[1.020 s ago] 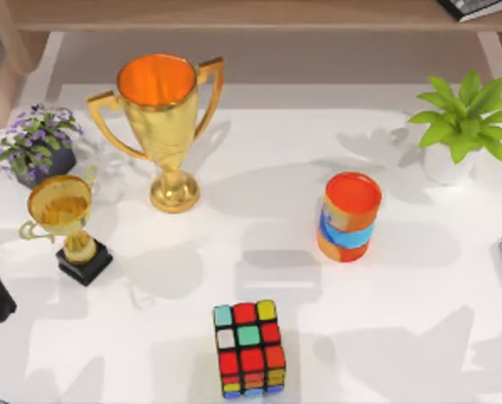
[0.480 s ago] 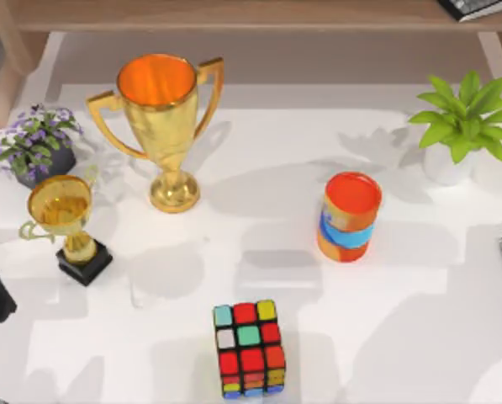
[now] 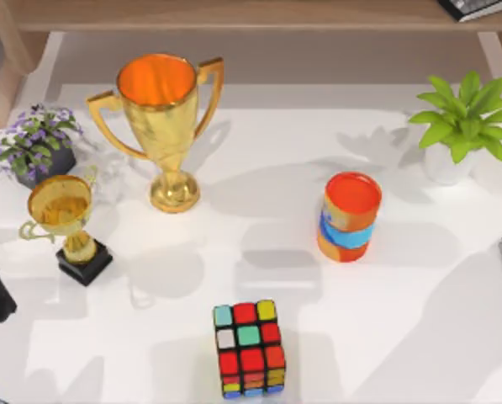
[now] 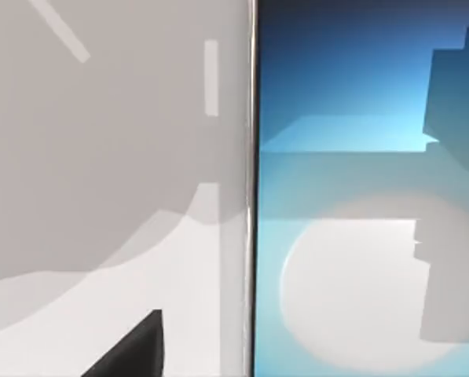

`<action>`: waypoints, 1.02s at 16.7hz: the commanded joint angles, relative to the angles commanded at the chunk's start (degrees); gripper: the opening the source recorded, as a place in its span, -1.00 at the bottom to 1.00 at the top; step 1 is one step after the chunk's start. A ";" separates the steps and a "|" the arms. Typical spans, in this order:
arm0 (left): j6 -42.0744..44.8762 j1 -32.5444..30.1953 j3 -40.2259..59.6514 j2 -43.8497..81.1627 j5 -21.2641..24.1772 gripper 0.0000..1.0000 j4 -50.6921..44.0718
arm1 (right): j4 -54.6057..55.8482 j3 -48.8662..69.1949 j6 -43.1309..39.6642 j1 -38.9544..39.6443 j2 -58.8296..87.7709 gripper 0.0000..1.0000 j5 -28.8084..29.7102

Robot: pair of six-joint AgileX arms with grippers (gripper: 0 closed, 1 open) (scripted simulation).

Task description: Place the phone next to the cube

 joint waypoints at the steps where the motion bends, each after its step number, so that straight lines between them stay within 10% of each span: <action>1: 0.00 0.00 0.00 0.00 0.00 1.00 0.00 | 0.00 0.00 0.00 0.00 0.00 1.00 0.00; 14: 0.00 0.00 0.00 0.00 0.00 1.00 0.00 | 8.16 -4.19 0.10 0.04 3.97 1.00 0.03; 17: 0.00 0.00 0.00 0.00 0.00 1.00 0.00 | 8.16 -4.19 0.10 0.04 3.97 0.55 0.03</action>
